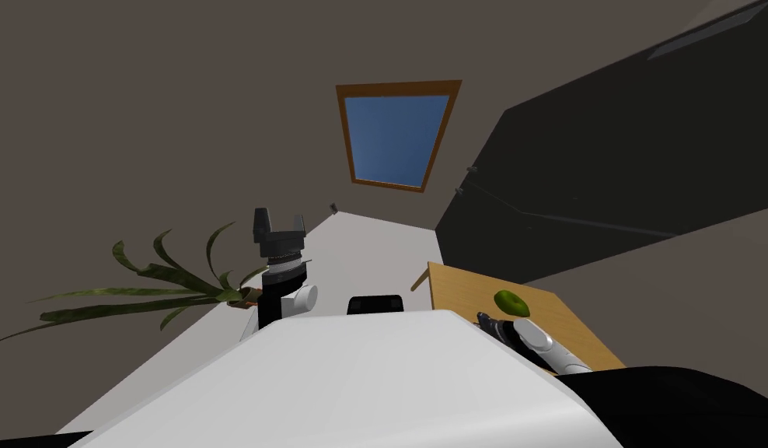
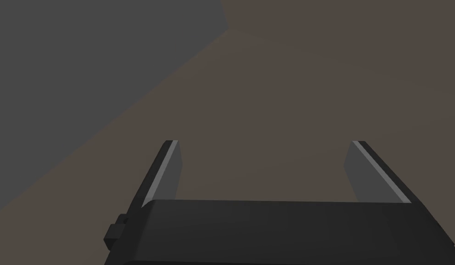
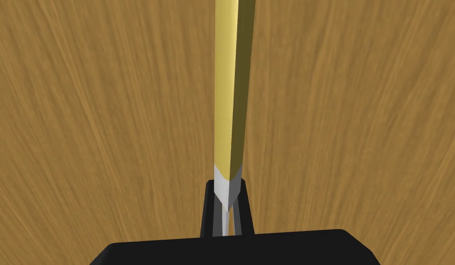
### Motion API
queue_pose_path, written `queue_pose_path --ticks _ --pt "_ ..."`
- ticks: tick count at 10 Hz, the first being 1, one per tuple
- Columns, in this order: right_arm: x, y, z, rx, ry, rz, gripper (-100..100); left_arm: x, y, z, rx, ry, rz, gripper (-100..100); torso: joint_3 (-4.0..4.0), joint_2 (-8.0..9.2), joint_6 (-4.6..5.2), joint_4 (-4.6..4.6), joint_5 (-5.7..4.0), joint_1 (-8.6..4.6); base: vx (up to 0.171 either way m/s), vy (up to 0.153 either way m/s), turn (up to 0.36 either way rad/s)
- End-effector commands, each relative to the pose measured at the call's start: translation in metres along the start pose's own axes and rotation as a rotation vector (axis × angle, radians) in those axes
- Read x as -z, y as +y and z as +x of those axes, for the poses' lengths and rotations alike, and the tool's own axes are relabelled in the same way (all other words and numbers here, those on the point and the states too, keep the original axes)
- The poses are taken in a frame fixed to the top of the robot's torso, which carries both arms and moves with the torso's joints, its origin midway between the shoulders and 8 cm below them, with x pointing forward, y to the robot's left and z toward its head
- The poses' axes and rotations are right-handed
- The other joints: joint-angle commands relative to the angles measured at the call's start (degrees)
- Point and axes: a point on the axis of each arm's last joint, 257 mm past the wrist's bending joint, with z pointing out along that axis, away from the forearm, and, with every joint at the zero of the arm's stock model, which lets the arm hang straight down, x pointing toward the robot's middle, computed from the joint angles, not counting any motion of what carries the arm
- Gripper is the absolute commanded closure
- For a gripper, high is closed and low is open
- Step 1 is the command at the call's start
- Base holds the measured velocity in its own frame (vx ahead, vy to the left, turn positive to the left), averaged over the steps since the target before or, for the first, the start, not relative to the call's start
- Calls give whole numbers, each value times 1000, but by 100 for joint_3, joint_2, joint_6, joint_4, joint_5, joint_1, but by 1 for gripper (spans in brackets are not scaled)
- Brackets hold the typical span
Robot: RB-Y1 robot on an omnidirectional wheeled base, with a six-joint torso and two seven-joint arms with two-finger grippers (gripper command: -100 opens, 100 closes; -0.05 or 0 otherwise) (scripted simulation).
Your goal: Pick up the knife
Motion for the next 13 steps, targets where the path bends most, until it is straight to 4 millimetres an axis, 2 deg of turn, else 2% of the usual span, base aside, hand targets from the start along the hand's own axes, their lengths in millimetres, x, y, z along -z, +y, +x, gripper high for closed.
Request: queue_pose_path --ticks 1,2,4,5,6,8,10,11,13 --pt "1 -1 2 21 2 5 100 0 0 0 0 0 0 0 0 0 0 0 0 0 -1 -2 13" --pt "-2 33 8 -10 -7 -46 100 0 0 0 0 0 0 0 3 6 2 0 -2 -3 66 23 52" --pt "6 15 18 -3 7 1 100 0 0 0 0 0 0 0 -7 -12 0 -3 -1 5 49 23 -10" --pt "6 15 18 16 7 1 100 0 0 0 0 0 0 0 -3 -6 -5 -1 0 3 5 6 11" --pt "4 52 19 -25 -11 -53 100 0 0 0 0 0 0 0 1 2 -5 0 -1 -1 64 15 52" --pt "12 37 31 -31 5 -9 100 0 0 0 0 0 0 0 -6 -11 -3 -3 -1 5 50 23 -2" --pt "12 36 32 6 6 -5 100 0 0 0 0 0 0 0 4 4 -6 3 0 1 -1 5 6" --pt "10 74 31 -29 -16 -56 100 0 0 0 0 0 0 0 8 11 -3 5 1 -1 53 18 50" --pt "18 60 42 -17 -1 -14 100 0 0 0 0 0 0 0 1 -3 1 4 -1 9 53 24 -7"
